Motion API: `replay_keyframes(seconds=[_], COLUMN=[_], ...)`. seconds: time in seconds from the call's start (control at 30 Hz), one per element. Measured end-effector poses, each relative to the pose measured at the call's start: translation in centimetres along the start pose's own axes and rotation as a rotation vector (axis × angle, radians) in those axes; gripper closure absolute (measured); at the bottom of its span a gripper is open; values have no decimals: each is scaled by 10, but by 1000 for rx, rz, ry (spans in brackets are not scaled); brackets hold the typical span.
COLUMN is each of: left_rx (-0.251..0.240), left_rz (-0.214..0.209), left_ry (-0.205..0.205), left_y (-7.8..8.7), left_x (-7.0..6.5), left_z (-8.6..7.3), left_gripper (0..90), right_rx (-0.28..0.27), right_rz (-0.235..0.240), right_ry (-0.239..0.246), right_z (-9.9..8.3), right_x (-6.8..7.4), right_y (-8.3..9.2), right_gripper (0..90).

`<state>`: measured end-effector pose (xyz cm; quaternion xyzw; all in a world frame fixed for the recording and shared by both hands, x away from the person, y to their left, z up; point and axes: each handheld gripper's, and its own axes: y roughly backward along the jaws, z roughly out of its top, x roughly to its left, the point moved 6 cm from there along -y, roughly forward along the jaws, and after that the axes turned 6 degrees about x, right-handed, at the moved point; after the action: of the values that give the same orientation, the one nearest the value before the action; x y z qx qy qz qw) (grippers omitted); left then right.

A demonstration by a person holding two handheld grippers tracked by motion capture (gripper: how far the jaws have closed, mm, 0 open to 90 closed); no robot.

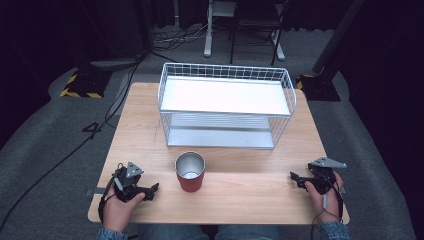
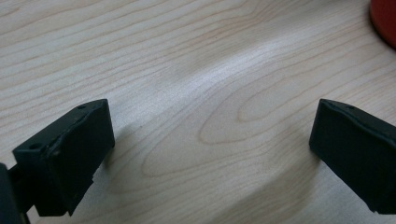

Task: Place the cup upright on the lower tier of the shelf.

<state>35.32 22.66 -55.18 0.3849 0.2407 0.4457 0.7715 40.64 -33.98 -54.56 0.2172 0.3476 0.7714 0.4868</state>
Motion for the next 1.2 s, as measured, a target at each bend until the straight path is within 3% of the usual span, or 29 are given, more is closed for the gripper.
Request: replay_keyframes(seconds=[0.33, 0.5, 0.53, 0.57, 0.6, 0.63, 0.7, 0.73, 0.8, 0.83, 0.9, 0.93, 1.1, 1.2], left_rx=[-2, -12, -21, -31, -46, -57, -77, -77, -103, -141, -155, -195, -258, -326], left_rz=[12, -5, -14, -30, -36, -42, -48, -48, -56, -63, -68, -69, -65, -91], left_ry=[22, 40, 44, 40, 23, 34, 43, 43, 43, 45, 41, 38, 22, 22], left_y=[0, 2, 3, 5, 8, 9, 11, 11, 14, 18, 20, 24, 32, 38], left_x=[-4, -6, -6, -7, -7, -9, -10, -10, -12, -15, -17, -22, -31, -43], left_z=[-1, -1, -2, -2, -2, -4, -4, -4, -3, -1, -1, -1, 0, 3], left_gripper=[4, 20, 20, 119, 119, 200, 134, 179, 151, 160, 151, 156, 154, 154], right_rx=[0, -2, -2, 0, 0, 0, 0, 0, 0, 0, -1, 0, 0, 0], right_rz=[3, 1, 1, 3, 3, 3, 3, 3, 3, 3, 2, 3, 3, 3], right_ry=[2, 1, 1, 2, 2, 2, 2, 2, 2, 2, 1, 2, 2, 2], right_z=[0, 0, 0, 0, 0, 0, 0, 0, 0, 0, 0, 0, 0, 0], right_x=[0, 0, 0, 0, 0, 0, 0, 0, 0, 0, 0, 0, 0, 0], right_y=[0, 0, 0, 0, 0, 0, 0, 0, 0, 0, 0, 0, 0, 0], right_gripper=[144, 145, 145, 145, 145, 145, 145, 145, 144, 144, 144, 145, 145, 144])
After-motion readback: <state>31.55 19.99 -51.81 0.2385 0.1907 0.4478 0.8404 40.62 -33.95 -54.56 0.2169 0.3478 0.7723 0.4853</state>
